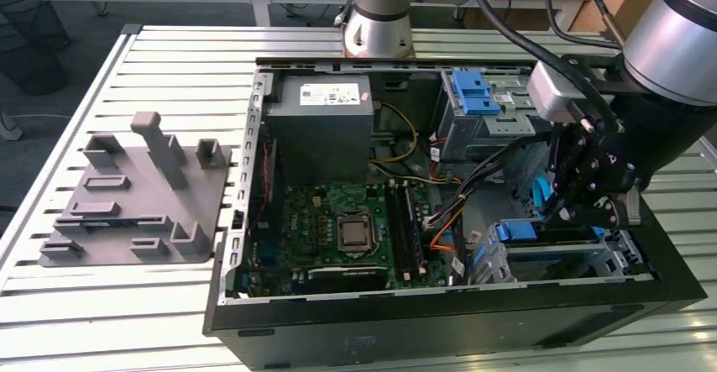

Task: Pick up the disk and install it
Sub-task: 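Insert the second disk wire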

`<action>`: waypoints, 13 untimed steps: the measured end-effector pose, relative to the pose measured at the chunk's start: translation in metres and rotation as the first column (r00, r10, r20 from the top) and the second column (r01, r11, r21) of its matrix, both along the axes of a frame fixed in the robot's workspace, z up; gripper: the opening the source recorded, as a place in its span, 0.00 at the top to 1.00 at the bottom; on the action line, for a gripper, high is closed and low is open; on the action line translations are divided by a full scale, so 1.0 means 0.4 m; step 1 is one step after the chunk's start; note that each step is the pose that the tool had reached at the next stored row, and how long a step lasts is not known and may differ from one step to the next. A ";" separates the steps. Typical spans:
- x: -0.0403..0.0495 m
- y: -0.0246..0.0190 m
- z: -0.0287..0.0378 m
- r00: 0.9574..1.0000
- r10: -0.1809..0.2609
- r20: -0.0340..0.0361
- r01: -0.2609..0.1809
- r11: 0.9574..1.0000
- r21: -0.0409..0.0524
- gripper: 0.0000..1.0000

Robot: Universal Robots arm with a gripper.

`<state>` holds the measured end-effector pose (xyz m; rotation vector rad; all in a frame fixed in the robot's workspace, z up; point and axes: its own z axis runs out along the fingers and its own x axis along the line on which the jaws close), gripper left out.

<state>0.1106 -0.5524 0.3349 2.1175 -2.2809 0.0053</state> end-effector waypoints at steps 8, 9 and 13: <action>0.005 0.000 -0.003 1.000 -0.003 0.000 0.003 1.000 0.000 0.84; 0.006 0.000 -0.004 1.000 -0.003 0.000 0.003 1.000 0.000 0.84; 0.008 -0.001 -0.007 1.000 -0.005 0.000 0.005 1.000 0.000 0.84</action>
